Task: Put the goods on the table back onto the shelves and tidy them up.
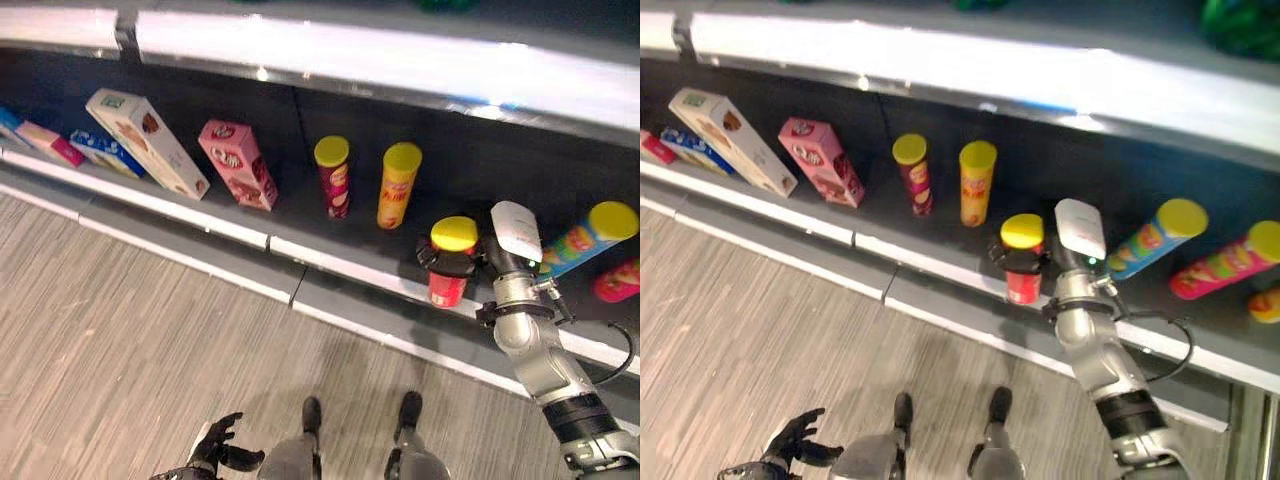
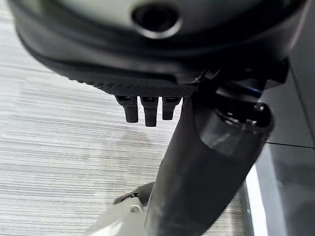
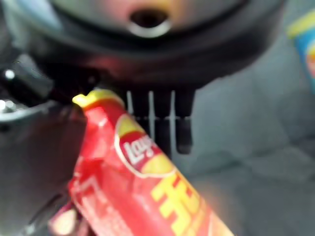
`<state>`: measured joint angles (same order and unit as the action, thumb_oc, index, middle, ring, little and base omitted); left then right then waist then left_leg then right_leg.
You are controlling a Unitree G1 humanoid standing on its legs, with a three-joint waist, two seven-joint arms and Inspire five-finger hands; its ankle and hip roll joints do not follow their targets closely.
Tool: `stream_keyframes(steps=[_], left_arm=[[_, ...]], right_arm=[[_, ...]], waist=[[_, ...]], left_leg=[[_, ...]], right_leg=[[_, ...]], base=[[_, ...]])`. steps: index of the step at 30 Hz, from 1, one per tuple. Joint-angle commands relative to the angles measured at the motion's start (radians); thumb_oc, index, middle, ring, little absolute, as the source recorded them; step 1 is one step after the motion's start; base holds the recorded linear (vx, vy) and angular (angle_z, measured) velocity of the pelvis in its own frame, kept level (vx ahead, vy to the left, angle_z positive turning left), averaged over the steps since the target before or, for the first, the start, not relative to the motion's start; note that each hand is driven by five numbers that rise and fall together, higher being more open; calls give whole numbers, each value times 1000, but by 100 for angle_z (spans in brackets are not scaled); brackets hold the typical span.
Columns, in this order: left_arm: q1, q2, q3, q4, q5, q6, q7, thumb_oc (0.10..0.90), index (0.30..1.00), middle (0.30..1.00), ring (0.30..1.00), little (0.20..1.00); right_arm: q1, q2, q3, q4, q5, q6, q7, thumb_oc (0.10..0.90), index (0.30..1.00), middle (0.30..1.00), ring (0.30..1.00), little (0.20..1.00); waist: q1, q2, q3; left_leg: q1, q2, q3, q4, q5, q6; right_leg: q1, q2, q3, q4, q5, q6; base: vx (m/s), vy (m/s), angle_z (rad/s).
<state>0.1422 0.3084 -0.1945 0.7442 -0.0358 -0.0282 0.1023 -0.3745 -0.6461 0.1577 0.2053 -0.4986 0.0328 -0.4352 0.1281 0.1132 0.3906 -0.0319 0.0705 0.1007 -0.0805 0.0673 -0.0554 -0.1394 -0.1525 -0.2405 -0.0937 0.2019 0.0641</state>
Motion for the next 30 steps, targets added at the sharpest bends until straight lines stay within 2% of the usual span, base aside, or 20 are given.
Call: stream_keyframes(steps=[1, 9, 18, 30], left_arm=[[-14, 109, -25, -5, -7, -50, 51, 800, 900, 900, 900, 900], [-36, 112, -48, -35, -28, -67, 59, 800, 900, 900, 900, 900], [-49, 109, -58, -37, -25, -72, 64, 800, 900, 900, 900, 900], [-63, 108, -73, -73, -39, -83, 82, 800, 900, 900, 900, 900]], right_arm=[[-157, -21, -58, -98, -29, -15, -164, 400, 300, 300, 300, 300], [-223, -44, -110, -51, -19, 10, -272, 400, 300, 300, 300, 300], [-230, -46, -152, -25, -6, 27, -334, 400, 300, 300, 300, 300], [-232, 10, -169, 3, 28, 32, -399, 400, 300, 300, 300, 300]], waist=[[12, -67, -71], [24, -49, -43], [28, -42, -35], [23, -30, -26]], left_leg=[[-45, 12, -128, 51, -88, -18], [-100, 7, -142, 49, -69, -24], [-128, -2, -152, 51, -65, -24], [-153, -7, -157, 59, -68, -23]], right_leg=[[74, -153, -25, 88, -122, 152], [33, -162, -36, 83, -109, 156], [16, -168, -41, 79, -105, 157], [3, -172, -46, 75, -103, 158]], base=[[-106, -3, 2], [-31, 0, 2], [-4, 0, 2], [-4, -2, 3]])
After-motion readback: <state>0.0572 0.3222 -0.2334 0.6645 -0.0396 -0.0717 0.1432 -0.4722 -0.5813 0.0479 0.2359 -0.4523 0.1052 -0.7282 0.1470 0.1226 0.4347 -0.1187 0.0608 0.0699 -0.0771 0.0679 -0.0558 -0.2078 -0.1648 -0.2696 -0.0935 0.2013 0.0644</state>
